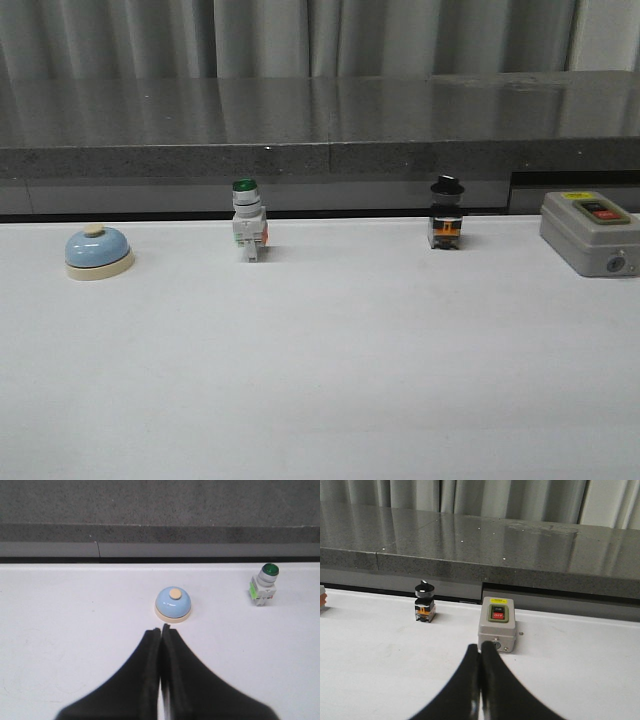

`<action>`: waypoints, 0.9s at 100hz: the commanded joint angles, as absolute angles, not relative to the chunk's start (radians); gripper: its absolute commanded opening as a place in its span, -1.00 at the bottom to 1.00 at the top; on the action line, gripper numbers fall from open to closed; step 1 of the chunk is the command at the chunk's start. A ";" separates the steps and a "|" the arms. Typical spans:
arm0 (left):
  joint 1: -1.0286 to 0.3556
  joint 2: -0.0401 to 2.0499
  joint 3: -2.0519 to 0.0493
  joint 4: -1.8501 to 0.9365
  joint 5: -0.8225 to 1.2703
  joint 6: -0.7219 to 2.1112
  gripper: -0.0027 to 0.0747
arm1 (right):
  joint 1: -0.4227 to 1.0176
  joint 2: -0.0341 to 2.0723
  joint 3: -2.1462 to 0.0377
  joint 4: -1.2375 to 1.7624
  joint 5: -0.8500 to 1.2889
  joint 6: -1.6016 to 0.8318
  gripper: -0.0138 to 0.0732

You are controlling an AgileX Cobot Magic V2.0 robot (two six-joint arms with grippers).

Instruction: Place and press bell with both arms

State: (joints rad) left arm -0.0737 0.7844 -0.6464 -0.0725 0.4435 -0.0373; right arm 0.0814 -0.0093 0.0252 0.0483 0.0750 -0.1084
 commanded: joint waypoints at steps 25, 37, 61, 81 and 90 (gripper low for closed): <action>-0.072 0.993 -0.788 -0.102 0.420 -0.043 -0.98 | 0.074 -0.028 0.012 0.038 -0.008 -0.110 -0.82; -0.072 1.015 -0.788 -0.102 0.421 -0.043 -0.98 | 0.074 -0.028 0.012 0.038 -0.008 -0.110 -0.82; -0.072 1.017 -0.788 -0.102 0.437 -0.043 -0.60 | 0.074 -0.028 0.012 0.038 -0.008 -0.110 -0.82; -0.072 1.017 -0.788 -0.101 0.426 -0.037 0.69 | 0.074 -0.028 0.012 0.038 -0.008 -0.110 -0.82; -0.072 1.017 -0.788 -0.109 0.415 -0.037 0.91 | 0.074 -0.028 0.012 0.038 -0.008 -0.110 -0.82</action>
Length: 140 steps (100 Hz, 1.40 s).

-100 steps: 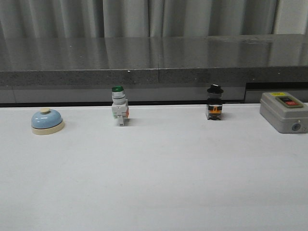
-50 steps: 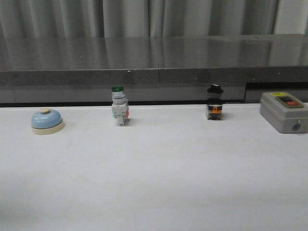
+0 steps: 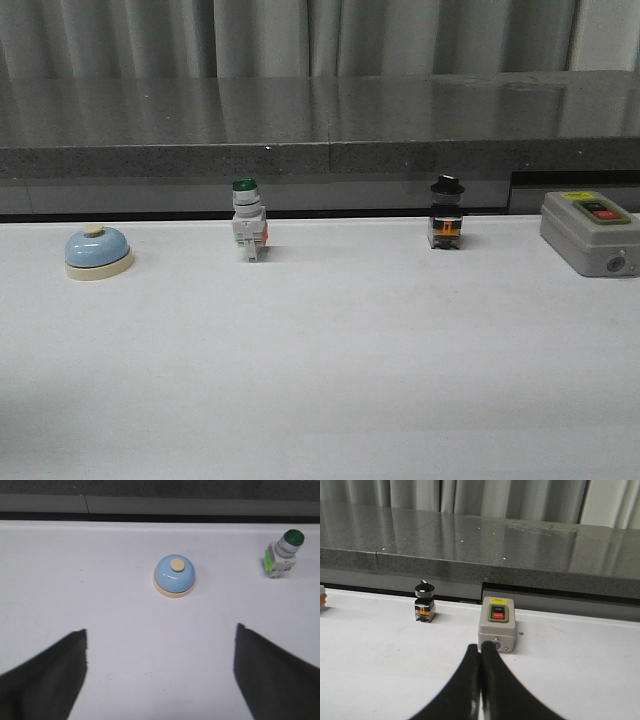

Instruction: Place and press bell with both arms

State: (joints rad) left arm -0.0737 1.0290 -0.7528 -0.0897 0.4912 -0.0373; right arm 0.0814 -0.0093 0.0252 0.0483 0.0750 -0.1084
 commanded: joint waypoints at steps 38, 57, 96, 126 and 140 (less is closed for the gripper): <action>-0.072 1.073 -0.816 -0.132 0.394 -0.037 0.73 | 0.074 -0.028 0.012 0.038 -0.008 -0.110 -0.82; -0.078 1.210 -0.891 -0.138 0.391 -0.037 0.72 | 0.074 -0.028 0.012 0.038 -0.008 -0.110 -0.82; -0.160 1.523 -1.074 -0.138 0.389 -0.035 0.73 | 0.074 -0.028 0.012 0.038 -0.008 -0.110 -0.82; -0.163 1.701 -1.184 -0.138 0.390 -0.023 0.72 | 0.074 -0.028 0.012 0.038 -0.008 -0.110 -0.82; -0.163 1.755 -1.216 -0.138 0.381 -0.006 0.72 | 0.074 -0.028 0.012 0.038 -0.008 -0.110 -0.82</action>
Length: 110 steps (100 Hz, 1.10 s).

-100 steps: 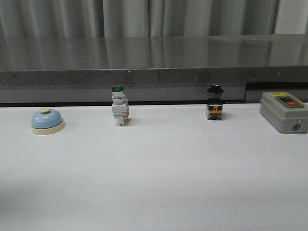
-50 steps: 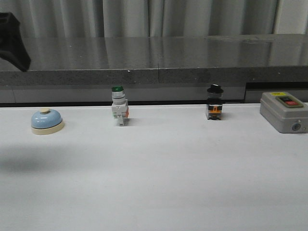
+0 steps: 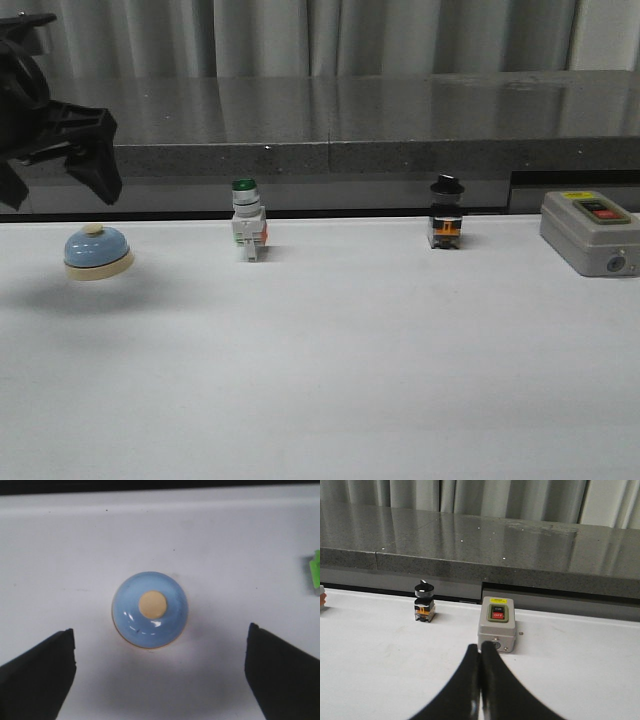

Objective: Place and press bell with both arms
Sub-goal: 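Lower the left gripper over the blue bell and close on it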

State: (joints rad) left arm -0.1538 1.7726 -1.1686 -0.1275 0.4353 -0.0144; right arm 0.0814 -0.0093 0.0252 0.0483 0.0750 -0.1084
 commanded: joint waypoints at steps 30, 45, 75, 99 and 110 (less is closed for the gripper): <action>-0.163 1.855 -1.287 -0.136 0.378 -0.006 0.72 | 0.074 -0.028 0.012 0.038 -0.008 -0.110 -0.82; -0.163 1.895 -1.305 -0.129 0.375 -0.006 0.72 | 0.074 -0.028 0.012 0.038 -0.008 -0.110 -0.82; -0.163 1.938 -1.305 -0.127 0.360 -0.006 0.72 | 0.074 -0.028 0.012 0.038 -0.008 -0.110 -0.82; -0.163 1.959 -1.305 -0.127 0.356 -0.006 0.68 | 0.074 -0.028 0.012 0.038 -0.008 -0.110 -0.82; -0.163 1.959 -1.312 -0.127 0.353 -0.006 0.50 | 0.074 -0.028 0.012 0.038 -0.008 -0.110 -0.82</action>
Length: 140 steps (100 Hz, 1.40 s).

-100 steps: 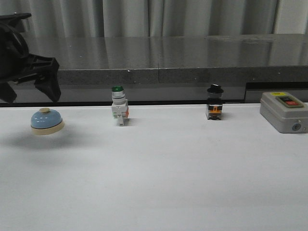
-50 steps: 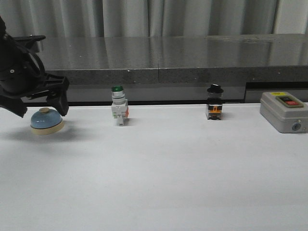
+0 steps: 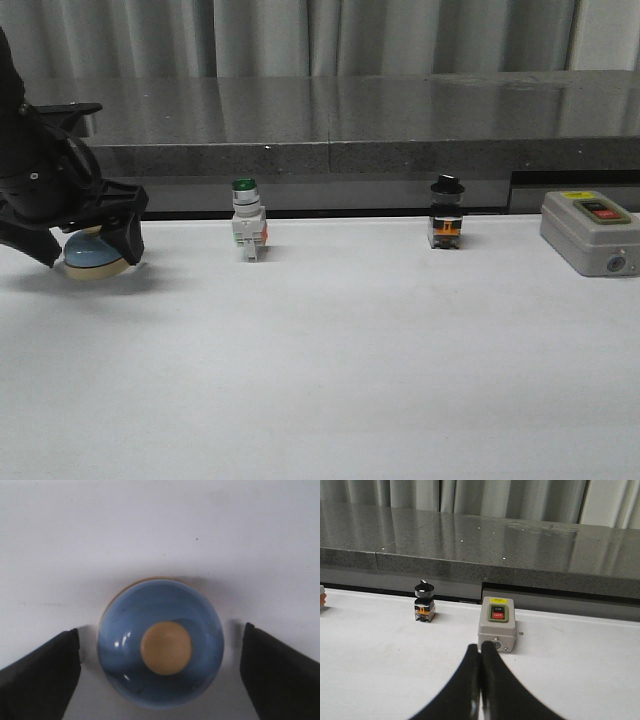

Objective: Place and press bell with both arms
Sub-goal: 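Lower the left gripper over the blue bell and close on it, then lift the blue bell with the left gripper toward the table center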

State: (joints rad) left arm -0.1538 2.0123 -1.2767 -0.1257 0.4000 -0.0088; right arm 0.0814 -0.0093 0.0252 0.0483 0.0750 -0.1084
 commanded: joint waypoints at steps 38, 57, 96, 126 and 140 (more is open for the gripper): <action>-0.163 1.951 -1.369 -0.127 0.422 -0.006 -0.38 | 0.074 -0.028 0.012 0.038 -0.008 -0.110 -0.82; -0.163 1.917 -1.383 -0.127 0.531 -0.006 -0.54 | 0.074 -0.028 0.012 0.038 -0.008 -0.110 -0.82; -0.174 1.724 -1.383 -0.127 0.742 -0.006 -0.64 | 0.074 -0.028 0.012 0.038 -0.008 -0.110 -0.82; -0.353 1.610 -1.383 -0.129 0.749 -0.006 -0.64 | 0.074 -0.028 0.012 0.038 -0.008 -0.110 -0.82; -0.481 1.615 -1.383 -0.129 0.723 -0.006 -0.64 | 0.074 -0.028 0.012 0.038 -0.008 -0.110 -0.82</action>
State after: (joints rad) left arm -0.4109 1.6596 -1.3514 -0.1156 0.7817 0.0000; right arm 0.0814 -0.0093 0.0252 0.0483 0.0750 -0.1084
